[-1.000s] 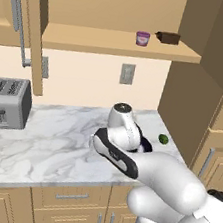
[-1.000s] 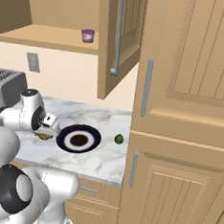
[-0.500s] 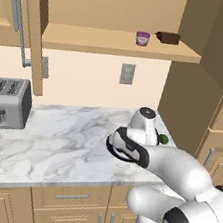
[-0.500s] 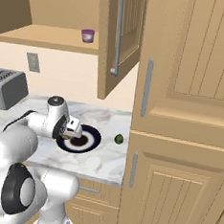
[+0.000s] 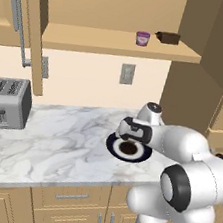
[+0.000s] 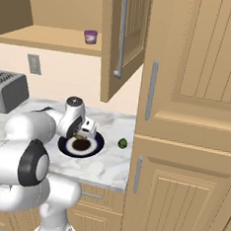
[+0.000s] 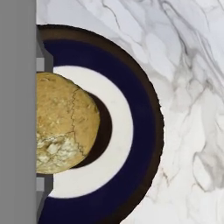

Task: Pick the avocado and bread from the counter and place them on the plate. Then pick the jam from the cabinet and place it next to the plate. Lastly close the cabinet door.

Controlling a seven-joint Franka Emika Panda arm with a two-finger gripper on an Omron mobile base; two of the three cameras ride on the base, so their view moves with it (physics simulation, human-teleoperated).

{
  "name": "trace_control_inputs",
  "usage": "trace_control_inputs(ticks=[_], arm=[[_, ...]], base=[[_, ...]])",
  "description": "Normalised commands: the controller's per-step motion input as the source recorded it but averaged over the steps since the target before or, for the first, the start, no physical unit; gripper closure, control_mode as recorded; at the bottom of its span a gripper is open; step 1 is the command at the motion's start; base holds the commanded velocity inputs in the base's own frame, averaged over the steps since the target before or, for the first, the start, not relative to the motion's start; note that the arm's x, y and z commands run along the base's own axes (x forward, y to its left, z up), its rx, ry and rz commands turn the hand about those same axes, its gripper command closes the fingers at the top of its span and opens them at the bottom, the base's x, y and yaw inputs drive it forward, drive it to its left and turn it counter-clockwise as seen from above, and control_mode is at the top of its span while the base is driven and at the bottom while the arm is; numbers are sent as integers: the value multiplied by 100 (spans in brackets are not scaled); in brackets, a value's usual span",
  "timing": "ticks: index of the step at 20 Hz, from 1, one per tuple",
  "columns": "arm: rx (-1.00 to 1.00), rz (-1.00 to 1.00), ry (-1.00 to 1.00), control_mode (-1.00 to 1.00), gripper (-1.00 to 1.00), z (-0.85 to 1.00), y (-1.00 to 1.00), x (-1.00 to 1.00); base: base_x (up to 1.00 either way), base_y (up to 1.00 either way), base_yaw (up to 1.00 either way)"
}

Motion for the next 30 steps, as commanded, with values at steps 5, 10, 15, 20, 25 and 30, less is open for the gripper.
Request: trace_control_inputs(ticks=[5, 10, 15, 20, 25, 30], arm=[[-1, 0, 1, -100, 100, -29, 4, 17], [-1, -3, 0, -100, -100, -20, 30, 35], [1, 0, 0, -100, -100, 1, 0, 8], [2, -4, 0, -100, -100, 17, -3, 11], [1, -14, 0, -100, -100, 43, -34, 1], [0, -19, 0, -100, -100, 36, -63, 2]], base=[[0, 0, 0], [0, 0, 0], [0, 0, 0], [0, 0, 0], [0, 0, 0], [0, 0, 0]])
